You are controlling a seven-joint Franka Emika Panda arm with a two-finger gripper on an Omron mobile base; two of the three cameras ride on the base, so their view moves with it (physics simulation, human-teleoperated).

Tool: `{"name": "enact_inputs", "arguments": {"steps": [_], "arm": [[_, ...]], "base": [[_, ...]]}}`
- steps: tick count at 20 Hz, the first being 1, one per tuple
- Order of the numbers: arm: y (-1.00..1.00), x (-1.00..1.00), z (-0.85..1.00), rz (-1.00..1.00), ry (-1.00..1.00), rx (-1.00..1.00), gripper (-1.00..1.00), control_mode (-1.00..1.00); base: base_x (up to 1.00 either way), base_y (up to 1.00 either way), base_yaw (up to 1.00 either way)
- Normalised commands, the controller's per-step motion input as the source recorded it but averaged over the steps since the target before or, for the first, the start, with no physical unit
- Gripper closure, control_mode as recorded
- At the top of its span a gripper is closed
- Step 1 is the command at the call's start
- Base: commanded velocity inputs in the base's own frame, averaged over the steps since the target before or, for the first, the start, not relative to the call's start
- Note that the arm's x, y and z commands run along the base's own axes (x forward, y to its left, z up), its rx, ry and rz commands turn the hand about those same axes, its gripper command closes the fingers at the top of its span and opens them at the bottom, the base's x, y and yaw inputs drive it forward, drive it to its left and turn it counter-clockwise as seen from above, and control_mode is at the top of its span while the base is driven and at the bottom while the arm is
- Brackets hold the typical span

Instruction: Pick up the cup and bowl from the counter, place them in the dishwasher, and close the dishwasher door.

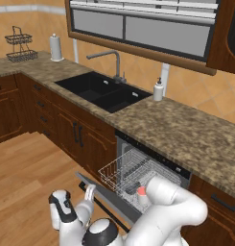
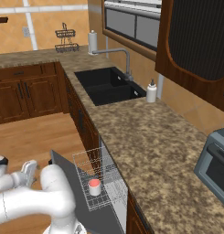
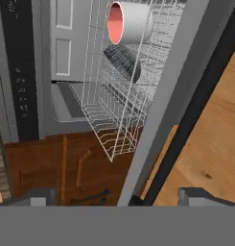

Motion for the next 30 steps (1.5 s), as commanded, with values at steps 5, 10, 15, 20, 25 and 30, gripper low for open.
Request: {"name": "enact_inputs", "arguments": {"steps": [5,10,15,20,25,30], "arm": [[1.0,-0.09,0.07,0.0,-0.21,-0.82,-1.0,-1.0],[1.0,-0.08,0.0,-0.04,-0.02,-0.67,-1.0,-1.0],[1.0,0.0,-0.24,-0.11,0.0,-0.47,-1.0,-1.0],[0.97,0.0,-0.8,-0.12,0.0,-0.47,-1.0,-1.0],[0.81,0.01,-0.29,0.03,0.01,-0.56,-1.0,-1.0],[0.67,0.0,0.0,0.28,0.0,-0.84,-1.0,-1.0]], "base": [[0.0,0.0,0.0],[0.0,0.0,0.0],[0.0,0.0,0.0],[0.0,0.0,0.0],[0.0,0.0,0.0],[0.0,0.0,0.0]]}}
